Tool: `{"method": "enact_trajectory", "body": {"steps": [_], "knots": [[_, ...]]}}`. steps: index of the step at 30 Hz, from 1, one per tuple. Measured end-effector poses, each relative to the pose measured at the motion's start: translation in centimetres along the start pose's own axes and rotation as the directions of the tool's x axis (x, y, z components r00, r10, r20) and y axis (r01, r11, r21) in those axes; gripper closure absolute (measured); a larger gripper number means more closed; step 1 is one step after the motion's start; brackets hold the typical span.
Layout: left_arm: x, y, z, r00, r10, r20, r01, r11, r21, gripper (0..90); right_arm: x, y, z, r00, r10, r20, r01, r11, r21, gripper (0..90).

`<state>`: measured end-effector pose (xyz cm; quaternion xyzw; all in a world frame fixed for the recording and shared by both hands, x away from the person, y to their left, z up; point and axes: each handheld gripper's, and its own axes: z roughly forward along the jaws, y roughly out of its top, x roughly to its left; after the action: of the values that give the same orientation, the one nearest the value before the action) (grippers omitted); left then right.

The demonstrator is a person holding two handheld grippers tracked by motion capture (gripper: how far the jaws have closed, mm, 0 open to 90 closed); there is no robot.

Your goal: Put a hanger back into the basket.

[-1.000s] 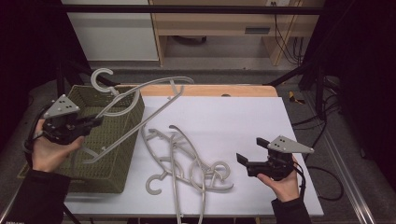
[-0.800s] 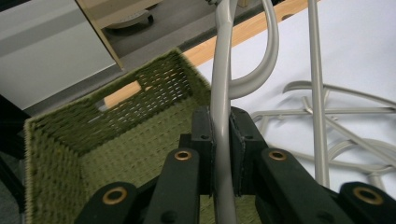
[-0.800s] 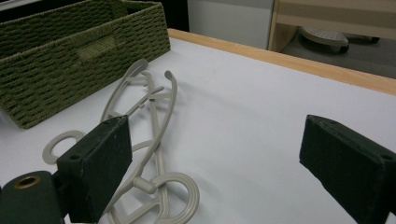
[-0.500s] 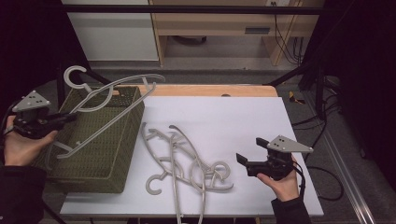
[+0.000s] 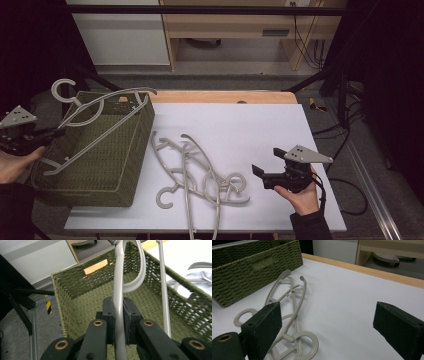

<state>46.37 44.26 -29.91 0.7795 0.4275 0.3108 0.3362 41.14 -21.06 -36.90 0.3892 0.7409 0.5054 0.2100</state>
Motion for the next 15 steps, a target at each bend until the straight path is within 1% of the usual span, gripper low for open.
{"method": "enact_trajectory", "body": {"steps": [2, 3, 7, 10, 15], "knots": [[0.3, -0.3, 0.0, 0.9999, -0.011, -0.006, 0.011, 0.9999, -0.004, 81.6, 0.0, 0.0, 0.0, 1.0000, -0.007, -0.002, 0.007, 1.000, 0.006, 8.5], [0.5, -0.5, 0.0, 0.9999, -0.013, -0.010, 0.013, 0.9999, -0.005, 81.6, 0.0, 0.0, 0.1, 1.0000, -0.002, 0.002, 0.002, 1.000, 0.006, 8.5], [1.1, -1.0, 0.1, 0.9996, -0.016, -0.021, 0.016, 0.9999, 0.003, 81.6, -0.1, -0.1, 0.2, 1.0000, -0.002, 0.002, 0.002, 1.000, 0.007, 8.5], [1.4, -1.4, 0.3, 0.9994, -0.012, -0.034, 0.013, 0.9998, 0.017, 81.6, -0.1, -0.1, 0.2, 1.0000, -0.004, 0.000, 0.004, 1.000, 0.011, 8.5], [1.9, -1.8, 0.8, 0.9987, -0.017, -0.047, 0.019, 0.9987, 0.046, 81.6, -0.1, -0.1, 0.3, 1.0000, -0.003, 0.003, 0.003, 1.000, 0.011, 8.5]]}}
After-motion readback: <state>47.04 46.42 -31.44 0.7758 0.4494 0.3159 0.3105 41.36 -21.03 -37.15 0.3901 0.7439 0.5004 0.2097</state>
